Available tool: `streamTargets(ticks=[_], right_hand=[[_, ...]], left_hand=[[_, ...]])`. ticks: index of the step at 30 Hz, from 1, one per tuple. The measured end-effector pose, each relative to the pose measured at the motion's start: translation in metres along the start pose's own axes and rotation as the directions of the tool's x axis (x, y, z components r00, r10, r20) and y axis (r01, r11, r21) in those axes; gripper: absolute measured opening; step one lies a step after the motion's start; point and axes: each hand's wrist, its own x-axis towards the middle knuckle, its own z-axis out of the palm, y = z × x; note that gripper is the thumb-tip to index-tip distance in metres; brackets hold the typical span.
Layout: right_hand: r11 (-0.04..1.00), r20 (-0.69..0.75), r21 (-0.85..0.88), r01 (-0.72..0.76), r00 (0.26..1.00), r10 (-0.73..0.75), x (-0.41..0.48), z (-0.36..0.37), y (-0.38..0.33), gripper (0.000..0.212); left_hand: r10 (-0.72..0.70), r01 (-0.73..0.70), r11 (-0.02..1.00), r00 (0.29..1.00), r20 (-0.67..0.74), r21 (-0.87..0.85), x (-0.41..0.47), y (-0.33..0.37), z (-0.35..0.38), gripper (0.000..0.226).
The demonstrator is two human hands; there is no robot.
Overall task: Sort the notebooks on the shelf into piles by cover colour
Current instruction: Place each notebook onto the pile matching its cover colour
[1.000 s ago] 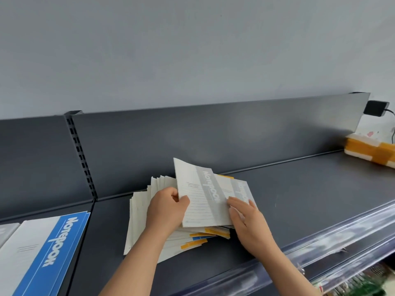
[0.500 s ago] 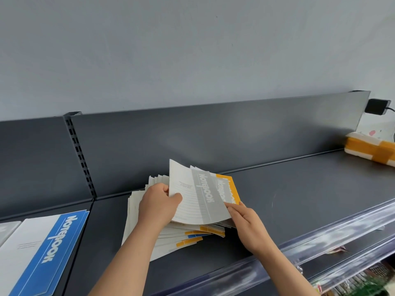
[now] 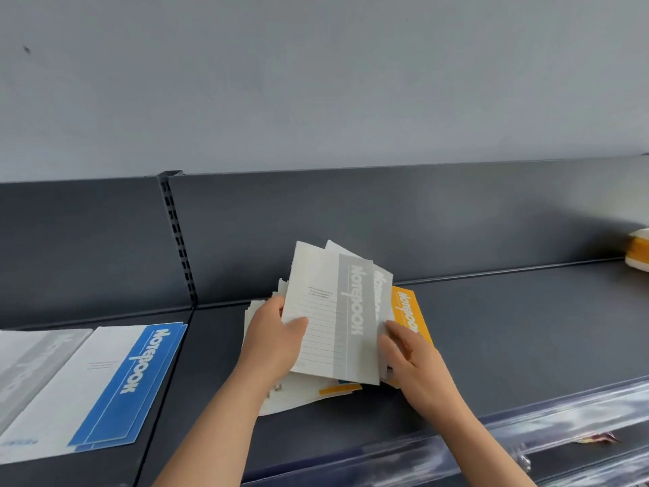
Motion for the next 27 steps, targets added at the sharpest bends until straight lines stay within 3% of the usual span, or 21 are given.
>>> streamTargets(ticks=[4, 8, 11, 16, 22, 27], right_hand=[[0.996, -0.042, 0.005, 0.094, 0.995, -0.094, 0.004, 0.031, -0.021, 0.017], [0.983, -0.037, 0.097, 0.157, 0.987, -0.154, -0.004, 0.063, -0.057, 0.029], [0.973, -0.025, 0.106, 0.204, 0.979, -0.202, -0.013, 0.093, -0.083, 0.042], [0.946, 0.094, 0.174, 0.272, 0.952, -0.291, -0.035, 0.158, -0.135, 0.043], [0.96, 0.214, 0.16, 0.232, 0.941, -0.263, -0.06, 0.255, -0.183, 0.029], [0.974, 0.214, 0.085, 0.211, 0.951, -0.225, -0.082, 0.324, -0.22, 0.03]], left_hand=[[0.006, -0.013, 0.992, 0.999, -0.053, -0.124, -0.015, -0.013, -0.025, 0.019], [-0.002, -0.023, 0.984, 0.99, -0.141, -0.176, -0.027, -0.037, -0.062, 0.016], [-0.018, -0.017, 0.987, 0.977, -0.212, -0.162, -0.036, -0.058, -0.096, 0.017], [-0.068, 0.03, 0.989, 0.964, -0.256, -0.148, -0.056, -0.095, -0.169, 0.02], [-0.104, 0.097, 0.994, 0.974, -0.204, -0.043, -0.08, -0.139, -0.269, 0.033], [-0.068, 0.085, 0.995, 0.961, -0.269, 0.052, -0.082, -0.173, -0.342, 0.032]])
